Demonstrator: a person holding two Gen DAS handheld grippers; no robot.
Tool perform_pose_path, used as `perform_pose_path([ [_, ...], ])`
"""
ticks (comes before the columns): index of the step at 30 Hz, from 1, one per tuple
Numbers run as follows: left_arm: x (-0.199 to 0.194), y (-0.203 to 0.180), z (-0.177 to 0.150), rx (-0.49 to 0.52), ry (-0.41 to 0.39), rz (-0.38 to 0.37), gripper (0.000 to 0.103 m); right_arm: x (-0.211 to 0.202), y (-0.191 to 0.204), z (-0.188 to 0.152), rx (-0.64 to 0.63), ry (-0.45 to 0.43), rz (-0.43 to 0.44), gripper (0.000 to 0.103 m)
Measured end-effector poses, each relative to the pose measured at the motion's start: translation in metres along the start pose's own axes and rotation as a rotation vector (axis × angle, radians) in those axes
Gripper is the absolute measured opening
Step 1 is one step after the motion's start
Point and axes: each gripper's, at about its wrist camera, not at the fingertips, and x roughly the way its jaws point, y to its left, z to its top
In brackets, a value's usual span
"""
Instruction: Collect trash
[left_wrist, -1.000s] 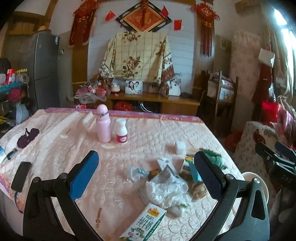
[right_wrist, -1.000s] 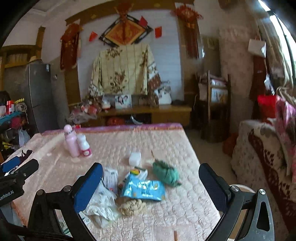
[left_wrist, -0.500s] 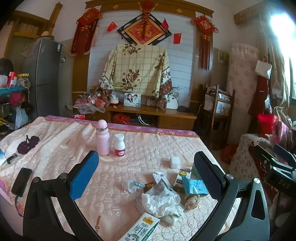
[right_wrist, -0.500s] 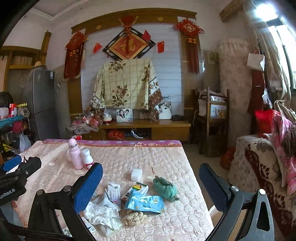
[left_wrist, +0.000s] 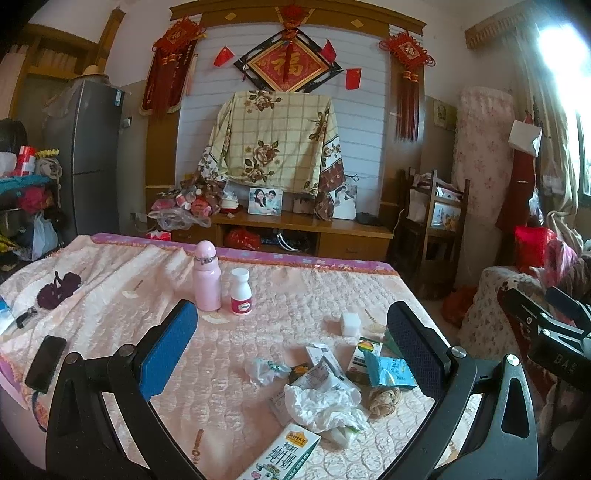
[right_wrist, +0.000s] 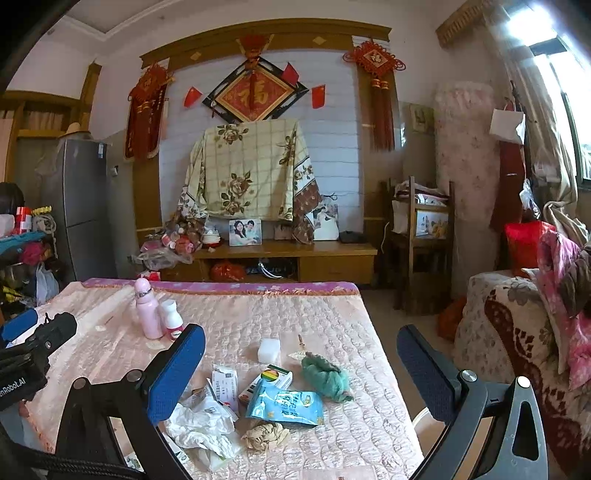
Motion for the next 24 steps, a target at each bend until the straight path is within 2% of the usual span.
perform_pose_path([
  [24, 0.006, 0.001, -0.006, 0.024, 0.008, 0.039, 0.102, 0.010, -0.008, -0.009, 0.012, 0.033, -0.016, 0.103],
])
